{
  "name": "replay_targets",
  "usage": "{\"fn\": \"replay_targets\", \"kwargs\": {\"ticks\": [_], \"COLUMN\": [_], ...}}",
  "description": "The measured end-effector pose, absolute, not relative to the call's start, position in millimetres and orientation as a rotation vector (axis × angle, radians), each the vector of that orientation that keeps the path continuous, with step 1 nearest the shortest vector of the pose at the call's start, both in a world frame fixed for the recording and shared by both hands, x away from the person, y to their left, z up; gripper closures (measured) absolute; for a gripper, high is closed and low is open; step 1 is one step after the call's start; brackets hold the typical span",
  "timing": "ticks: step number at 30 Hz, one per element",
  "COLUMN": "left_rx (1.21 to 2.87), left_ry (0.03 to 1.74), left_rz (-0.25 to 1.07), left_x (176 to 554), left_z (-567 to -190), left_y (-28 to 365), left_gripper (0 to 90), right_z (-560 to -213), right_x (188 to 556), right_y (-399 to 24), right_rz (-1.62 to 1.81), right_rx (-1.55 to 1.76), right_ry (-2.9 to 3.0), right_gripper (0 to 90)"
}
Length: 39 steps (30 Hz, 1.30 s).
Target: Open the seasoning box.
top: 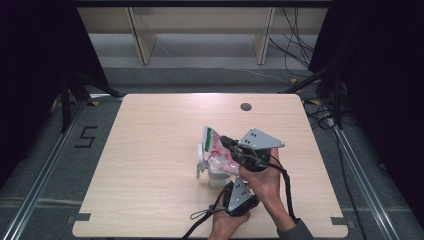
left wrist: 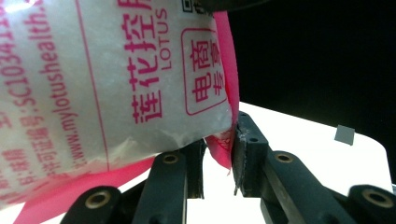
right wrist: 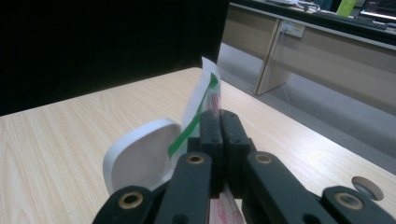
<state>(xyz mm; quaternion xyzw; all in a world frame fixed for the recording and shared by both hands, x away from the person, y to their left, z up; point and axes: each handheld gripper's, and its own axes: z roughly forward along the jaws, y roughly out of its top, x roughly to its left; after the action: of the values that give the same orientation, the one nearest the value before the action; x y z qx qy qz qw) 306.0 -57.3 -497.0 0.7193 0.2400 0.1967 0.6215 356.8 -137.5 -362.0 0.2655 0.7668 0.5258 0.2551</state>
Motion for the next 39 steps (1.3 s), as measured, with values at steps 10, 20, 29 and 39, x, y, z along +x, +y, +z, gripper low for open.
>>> {"fn": "replay_targets", "kwargs": {"ticks": [10,20,29,39], "left_rx": [1.656,1.655,1.656,1.662], "left_ry": [0.554,0.553,0.545,0.548], "left_rz": [0.45,0.451,0.45,0.46], "left_x": [306.3,306.5,306.4,306.3], "left_z": [-497.3,-497.2,-496.6,-496.6], "left_y": [-57.4,-57.3,-57.1,-56.8], "left_gripper": [75.5,75.5,75.6,75.6], "right_z": [-362.3,-362.5,-361.1,-360.8], "right_x": [356.8,357.4,357.6,356.5], "right_y": [-137.0,-137.0,-138.5,-138.3], "right_rz": [1.428,1.432,1.423,1.437], "right_rx": [0.723,0.722,0.704,0.725], "right_ry": [2.086,2.091,2.085,2.093], "right_gripper": [90.0,90.0,90.0,90.0]}}
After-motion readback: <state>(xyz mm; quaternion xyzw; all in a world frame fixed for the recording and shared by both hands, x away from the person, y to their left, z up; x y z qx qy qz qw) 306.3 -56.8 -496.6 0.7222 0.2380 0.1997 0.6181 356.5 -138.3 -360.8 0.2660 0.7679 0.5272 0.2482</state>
